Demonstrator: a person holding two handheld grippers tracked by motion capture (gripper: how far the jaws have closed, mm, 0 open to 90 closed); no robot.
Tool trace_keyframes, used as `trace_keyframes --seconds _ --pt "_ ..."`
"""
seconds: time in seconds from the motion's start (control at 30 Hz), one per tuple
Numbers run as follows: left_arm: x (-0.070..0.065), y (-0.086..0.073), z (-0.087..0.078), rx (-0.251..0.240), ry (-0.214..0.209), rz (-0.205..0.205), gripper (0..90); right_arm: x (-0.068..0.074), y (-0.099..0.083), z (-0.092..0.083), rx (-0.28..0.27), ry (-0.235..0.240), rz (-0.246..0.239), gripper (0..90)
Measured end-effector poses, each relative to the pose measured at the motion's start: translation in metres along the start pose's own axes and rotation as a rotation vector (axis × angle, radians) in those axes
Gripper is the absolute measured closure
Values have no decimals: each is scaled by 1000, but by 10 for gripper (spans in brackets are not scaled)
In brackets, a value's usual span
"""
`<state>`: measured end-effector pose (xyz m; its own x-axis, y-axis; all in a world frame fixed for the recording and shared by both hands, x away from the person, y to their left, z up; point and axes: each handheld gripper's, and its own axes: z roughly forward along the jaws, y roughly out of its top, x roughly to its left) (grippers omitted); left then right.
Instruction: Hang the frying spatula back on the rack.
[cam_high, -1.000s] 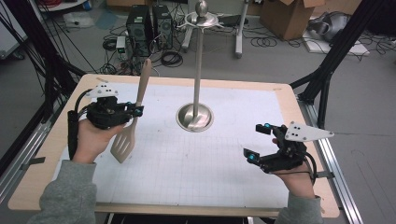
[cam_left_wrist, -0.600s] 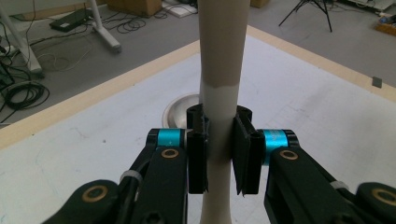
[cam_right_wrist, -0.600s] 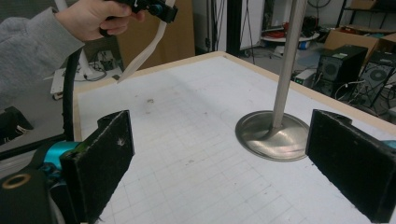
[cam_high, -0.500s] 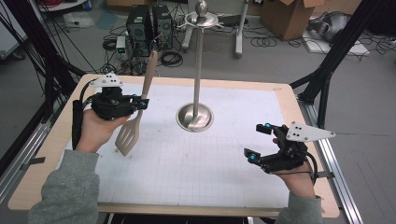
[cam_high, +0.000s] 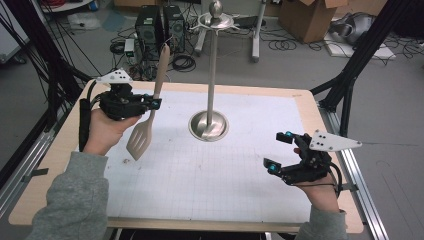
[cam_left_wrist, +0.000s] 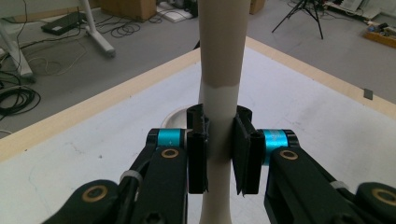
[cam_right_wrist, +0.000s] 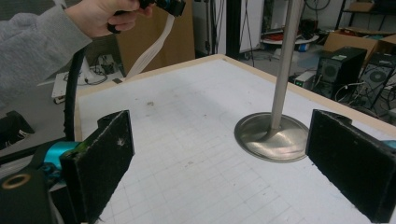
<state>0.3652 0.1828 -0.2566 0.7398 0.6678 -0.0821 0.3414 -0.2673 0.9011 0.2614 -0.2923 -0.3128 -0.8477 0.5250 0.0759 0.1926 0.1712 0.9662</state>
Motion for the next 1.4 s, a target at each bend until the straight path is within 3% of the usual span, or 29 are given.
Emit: trace_keyframes --seconds 0.67,0.93,1.4 --pt "-8 35 5 5 3 23 775 0 0 -5 -18 -1 5 69" --pt "-8 43 9 10 21 17 775 -1 -1 -6 -25 -4 3 69" --pt "-10 53 22 12 3 8 775 -1 -1 -11 -37 -8 9 69"
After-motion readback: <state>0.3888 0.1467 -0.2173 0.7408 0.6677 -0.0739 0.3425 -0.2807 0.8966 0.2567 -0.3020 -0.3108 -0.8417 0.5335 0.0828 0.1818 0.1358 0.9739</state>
